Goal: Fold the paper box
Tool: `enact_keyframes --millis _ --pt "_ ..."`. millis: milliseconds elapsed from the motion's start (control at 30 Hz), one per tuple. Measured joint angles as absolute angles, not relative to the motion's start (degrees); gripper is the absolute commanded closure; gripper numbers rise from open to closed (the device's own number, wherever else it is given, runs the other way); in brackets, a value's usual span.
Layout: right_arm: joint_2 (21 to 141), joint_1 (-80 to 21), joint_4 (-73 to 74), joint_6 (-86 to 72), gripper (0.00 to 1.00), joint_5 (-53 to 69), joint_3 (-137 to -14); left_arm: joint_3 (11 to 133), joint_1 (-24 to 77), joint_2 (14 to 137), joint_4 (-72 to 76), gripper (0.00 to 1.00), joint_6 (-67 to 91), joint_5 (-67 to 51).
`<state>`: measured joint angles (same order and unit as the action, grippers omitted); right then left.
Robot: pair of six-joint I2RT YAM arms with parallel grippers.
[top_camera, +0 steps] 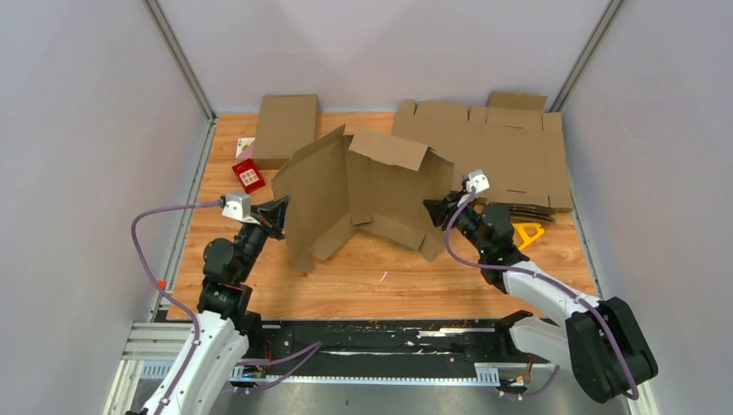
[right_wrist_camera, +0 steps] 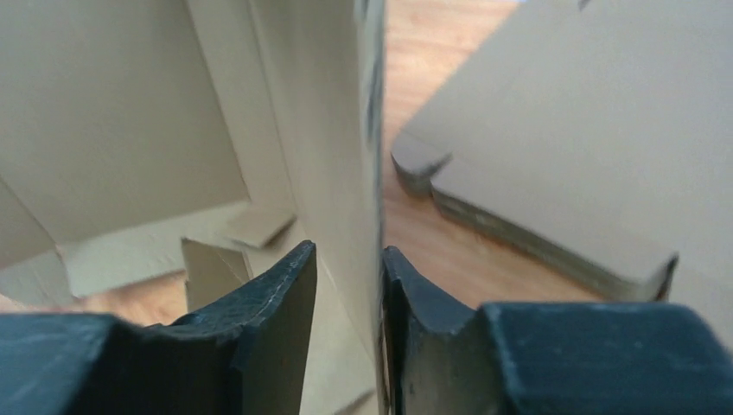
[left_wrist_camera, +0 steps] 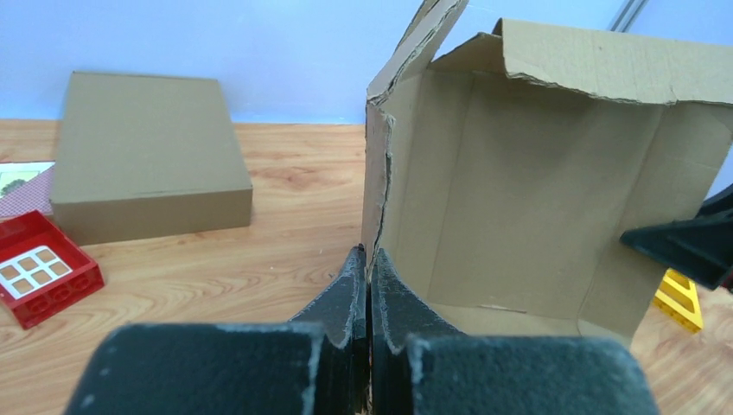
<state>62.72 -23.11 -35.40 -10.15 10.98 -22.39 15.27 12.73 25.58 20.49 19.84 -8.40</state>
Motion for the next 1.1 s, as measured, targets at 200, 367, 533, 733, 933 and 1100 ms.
enact_keyframes --millis 200,367,533,733,933,1100 --pt "64.5 -23.1 -34.4 -11.2 0.39 8.4 -19.6 14.7 12.7 26.4 22.5 1.0 20.0 -10.0" --pt "66.8 -23.1 -33.2 -12.6 0.22 8.4 -19.8 14.7 12.7 27.4 23.7 1.0 20.3 -11.5" --pt "66.8 -23.1 -29.8 -14.1 0.25 7.4 -20.1 14.7 12.7 27.5 24.1 1.0 20.3 -12.0" --pt "66.8 -23.0 -21.2 -16.1 0.22 5.8 -21.4 14.7 12.7 27.5 24.3 1.0 20.3 -12.4" --pt "67.0 -18.7 -19.0 -20.1 0.33 9.0 -21.6 14.7 12.7 27.5 24.3 1.0 20.3 -12.4" --pt "71.6 -13.6 -22.4 -25.3 0.36 14.8 -21.4 14.7 12.7 27.5 24.3 1.0 20.2 -12.4"
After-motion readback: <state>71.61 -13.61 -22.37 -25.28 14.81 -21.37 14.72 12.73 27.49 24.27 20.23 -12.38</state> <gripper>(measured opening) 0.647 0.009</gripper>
